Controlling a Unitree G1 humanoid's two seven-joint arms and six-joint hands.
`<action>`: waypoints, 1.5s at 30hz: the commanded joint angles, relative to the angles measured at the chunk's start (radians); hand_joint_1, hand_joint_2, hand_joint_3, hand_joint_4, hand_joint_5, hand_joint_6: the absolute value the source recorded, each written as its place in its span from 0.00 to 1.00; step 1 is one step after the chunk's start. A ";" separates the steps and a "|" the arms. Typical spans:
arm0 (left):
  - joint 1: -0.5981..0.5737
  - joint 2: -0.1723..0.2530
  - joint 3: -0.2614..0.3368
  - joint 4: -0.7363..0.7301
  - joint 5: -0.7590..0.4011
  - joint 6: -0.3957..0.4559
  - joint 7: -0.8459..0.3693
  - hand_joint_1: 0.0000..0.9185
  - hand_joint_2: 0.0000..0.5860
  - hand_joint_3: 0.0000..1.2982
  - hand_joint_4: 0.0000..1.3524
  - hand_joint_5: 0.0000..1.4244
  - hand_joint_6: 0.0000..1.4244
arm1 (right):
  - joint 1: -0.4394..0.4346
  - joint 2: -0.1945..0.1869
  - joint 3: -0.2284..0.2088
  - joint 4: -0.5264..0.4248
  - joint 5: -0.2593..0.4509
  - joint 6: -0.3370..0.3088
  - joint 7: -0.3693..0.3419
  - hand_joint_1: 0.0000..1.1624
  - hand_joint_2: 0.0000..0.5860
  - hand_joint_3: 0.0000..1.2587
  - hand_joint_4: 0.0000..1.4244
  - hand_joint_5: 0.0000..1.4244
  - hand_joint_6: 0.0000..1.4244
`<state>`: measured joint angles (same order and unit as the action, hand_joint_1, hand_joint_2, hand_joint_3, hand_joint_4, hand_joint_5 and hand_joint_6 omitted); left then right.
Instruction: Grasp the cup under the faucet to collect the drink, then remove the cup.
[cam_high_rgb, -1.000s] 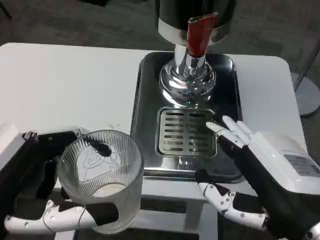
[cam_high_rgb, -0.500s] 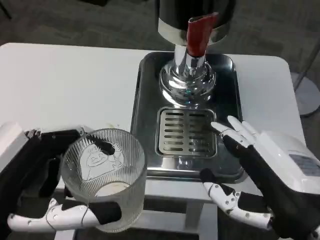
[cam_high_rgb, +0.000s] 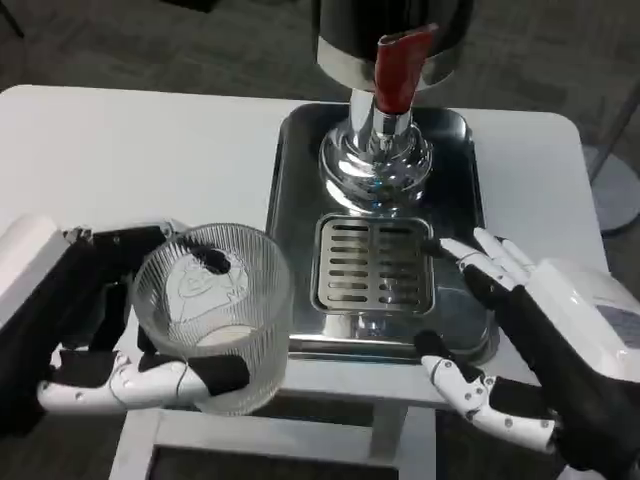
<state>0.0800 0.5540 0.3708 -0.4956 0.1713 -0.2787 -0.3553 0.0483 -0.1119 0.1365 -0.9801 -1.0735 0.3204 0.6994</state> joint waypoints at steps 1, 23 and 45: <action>-0.086 -0.007 -0.035 0.071 0.051 0.000 0.059 0.51 0.05 0.70 0.78 0.90 1.00 | 0.016 0.007 -0.025 -0.012 0.006 0.007 0.000 0.39 0.83 0.09 0.00 0.00 0.09; -0.638 -0.050 -0.395 0.700 0.333 -0.078 0.306 0.51 0.06 0.70 0.78 0.90 1.00 | 0.018 -0.010 -0.206 -0.067 0.124 0.034 -0.016 0.38 0.81 0.10 0.00 0.00 0.10; -0.782 -0.076 -0.571 0.842 0.377 -0.081 0.271 0.45 0.09 0.58 0.58 0.73 0.96 | 0.034 -0.070 -0.271 -0.043 0.234 0.061 -0.069 0.38 0.81 0.11 0.00 0.00 0.13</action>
<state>-0.7051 0.4578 -0.1807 0.3413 0.5292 -0.3649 -0.0595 0.0655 -0.1746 -0.1302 -1.0222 -0.8568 0.3743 0.6449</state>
